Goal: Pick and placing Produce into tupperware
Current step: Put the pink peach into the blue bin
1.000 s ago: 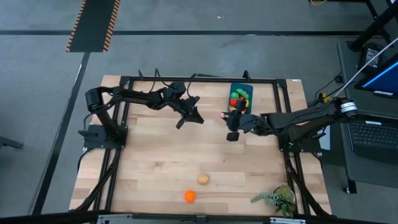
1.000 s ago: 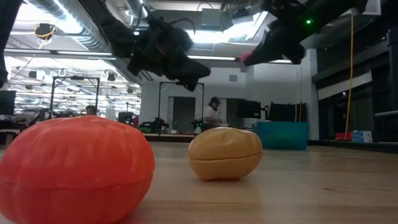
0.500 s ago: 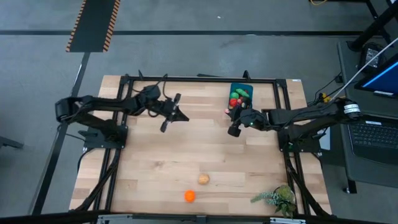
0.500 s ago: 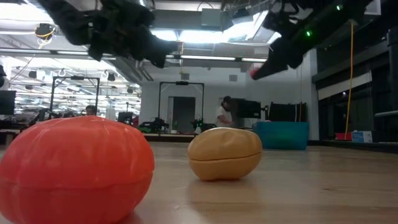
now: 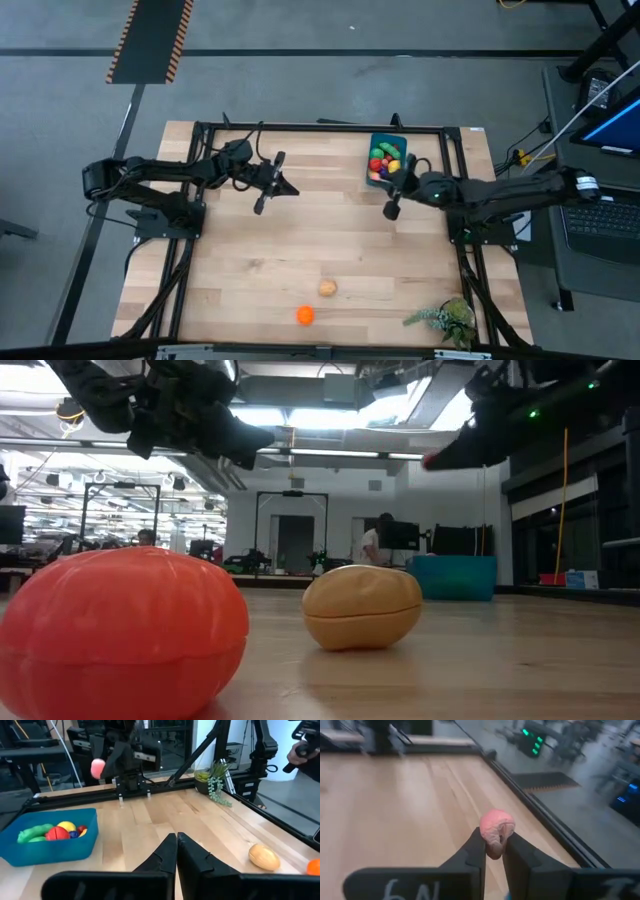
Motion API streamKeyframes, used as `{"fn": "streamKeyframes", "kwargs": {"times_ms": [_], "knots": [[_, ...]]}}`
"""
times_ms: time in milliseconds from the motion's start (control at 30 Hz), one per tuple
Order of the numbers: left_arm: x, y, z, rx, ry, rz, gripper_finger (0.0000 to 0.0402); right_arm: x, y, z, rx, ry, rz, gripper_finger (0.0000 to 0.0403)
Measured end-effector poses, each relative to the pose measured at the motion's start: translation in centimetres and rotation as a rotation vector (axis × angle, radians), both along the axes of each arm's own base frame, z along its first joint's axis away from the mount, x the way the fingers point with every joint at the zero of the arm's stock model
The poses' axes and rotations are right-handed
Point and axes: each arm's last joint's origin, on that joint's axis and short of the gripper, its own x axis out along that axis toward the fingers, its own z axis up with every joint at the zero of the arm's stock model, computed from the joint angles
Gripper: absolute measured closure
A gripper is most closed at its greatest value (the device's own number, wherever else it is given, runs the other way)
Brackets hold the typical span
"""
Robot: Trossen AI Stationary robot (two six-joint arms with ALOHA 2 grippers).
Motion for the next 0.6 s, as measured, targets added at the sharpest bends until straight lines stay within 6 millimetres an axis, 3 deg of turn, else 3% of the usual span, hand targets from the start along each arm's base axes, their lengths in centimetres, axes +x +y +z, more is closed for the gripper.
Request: {"fn": "streamKeyframes", "kwargs": {"times_ms": [133, 400, 600], "knots": [[0.0, 0.0, 0.0, 0.027, -0.008, -0.004, 0.0386, -1.3, -0.4, 0.5, 0.018, -0.054, 0.089, 0.0355], [0.0, 0.0, 0.0, 0.038, -0.010, -0.007, 0.0366, -3.0, -1.7, -0.5, 0.061, -0.087, 0.176, 0.0355], [0.0, 0.0, 0.0, 0.038, -0.010, -0.007, 0.0353, -3.8, -3.0, -0.5, 0.071, -0.114, 0.114, 0.0355]]}}
